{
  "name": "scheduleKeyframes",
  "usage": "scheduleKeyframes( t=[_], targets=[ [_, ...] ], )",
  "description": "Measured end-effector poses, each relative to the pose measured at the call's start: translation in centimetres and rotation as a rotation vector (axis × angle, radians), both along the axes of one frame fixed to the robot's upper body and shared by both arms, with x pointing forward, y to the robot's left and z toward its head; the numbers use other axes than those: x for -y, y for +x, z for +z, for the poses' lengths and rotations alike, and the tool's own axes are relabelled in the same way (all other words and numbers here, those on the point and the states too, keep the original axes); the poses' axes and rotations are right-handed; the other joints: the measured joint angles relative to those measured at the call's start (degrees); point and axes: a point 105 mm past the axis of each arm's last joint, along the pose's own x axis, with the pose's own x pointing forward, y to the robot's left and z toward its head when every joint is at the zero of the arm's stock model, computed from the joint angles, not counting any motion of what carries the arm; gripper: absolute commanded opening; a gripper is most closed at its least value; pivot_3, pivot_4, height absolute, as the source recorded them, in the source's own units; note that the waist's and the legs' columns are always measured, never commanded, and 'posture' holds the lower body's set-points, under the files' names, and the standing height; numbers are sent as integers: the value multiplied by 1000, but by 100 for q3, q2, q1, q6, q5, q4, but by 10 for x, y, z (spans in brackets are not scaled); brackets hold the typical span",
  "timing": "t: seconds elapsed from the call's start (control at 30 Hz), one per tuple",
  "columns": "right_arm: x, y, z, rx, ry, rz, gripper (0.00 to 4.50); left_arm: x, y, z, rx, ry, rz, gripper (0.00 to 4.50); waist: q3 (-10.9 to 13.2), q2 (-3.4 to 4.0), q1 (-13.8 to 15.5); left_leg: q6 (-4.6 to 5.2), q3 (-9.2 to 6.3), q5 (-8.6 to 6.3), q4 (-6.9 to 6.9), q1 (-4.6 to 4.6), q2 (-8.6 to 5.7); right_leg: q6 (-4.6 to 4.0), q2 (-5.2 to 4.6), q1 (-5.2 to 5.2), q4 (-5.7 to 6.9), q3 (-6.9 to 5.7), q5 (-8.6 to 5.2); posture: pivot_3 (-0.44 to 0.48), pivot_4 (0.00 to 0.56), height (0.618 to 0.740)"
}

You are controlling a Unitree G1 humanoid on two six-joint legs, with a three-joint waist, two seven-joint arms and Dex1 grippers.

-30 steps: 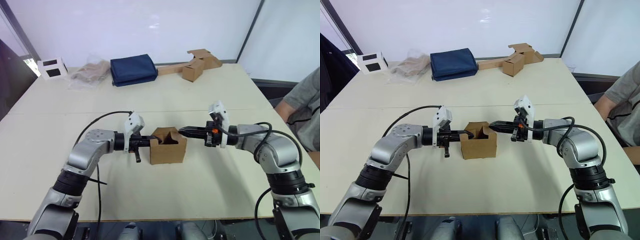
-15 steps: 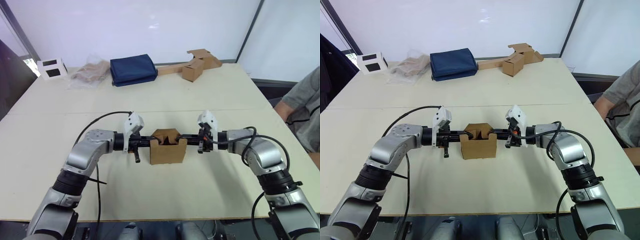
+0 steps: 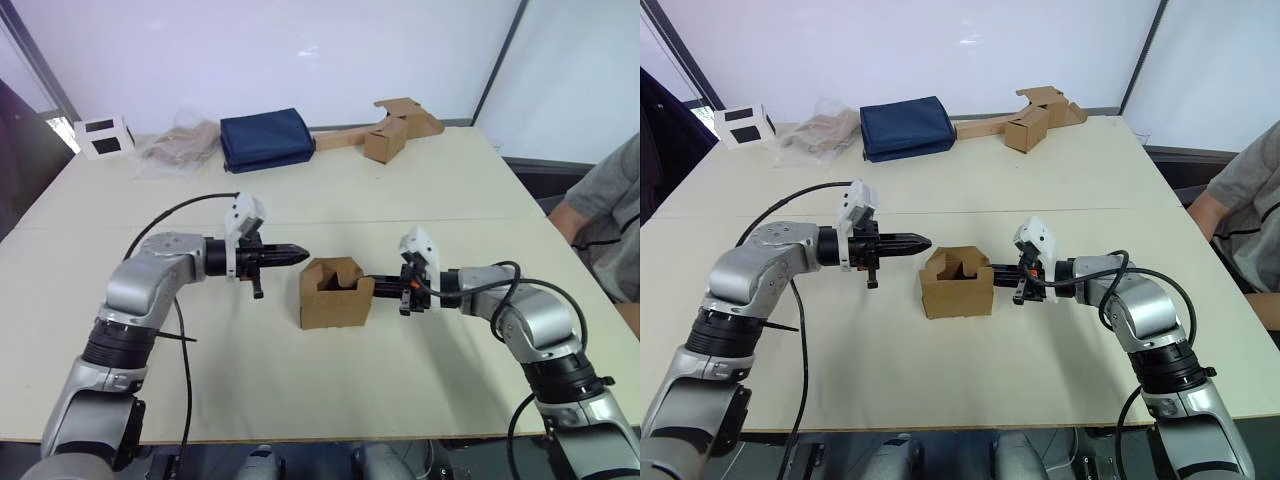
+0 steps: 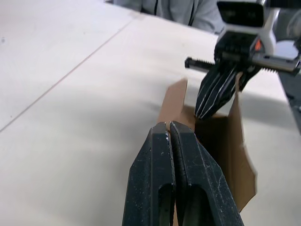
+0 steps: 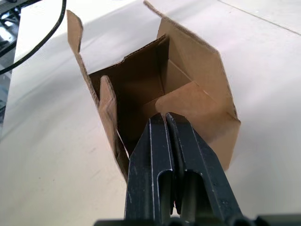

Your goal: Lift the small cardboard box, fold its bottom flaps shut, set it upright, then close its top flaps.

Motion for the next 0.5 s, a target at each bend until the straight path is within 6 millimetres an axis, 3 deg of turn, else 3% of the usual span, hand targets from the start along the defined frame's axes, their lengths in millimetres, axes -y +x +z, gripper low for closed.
scheduleKeyframes(
  t=[0.07,0.23,0.4,0.5],
  targets=[
    [6,0,13,24,26,-28,0,-8,10,-2,26,31,43,84,0,0,0,0,0,0,-1,1,0,0,0,1,-1,0,0,0,150,740],
    [11,-9,45,89,55,-49,0,-11,36,-31,-15,50,134,84,0,0,8,0,0,0,0,-3,-1,0,-1,0,-4,-1,0,0,150,740],
    [-9,-38,54,89,51,49,0,-4,41,-55,-78,55,126,84,0,0,-3,1,-2,0,-2,-4,-1,0,0,-1,-5,-2,0,0,150,740],
    [-26,-59,43,59,14,124,0,2,38,-66,-115,55,84,84,0,0,-1,1,-3,0,-1,-4,-1,0,0,0,-5,-2,0,0,150,740]
  ],
)
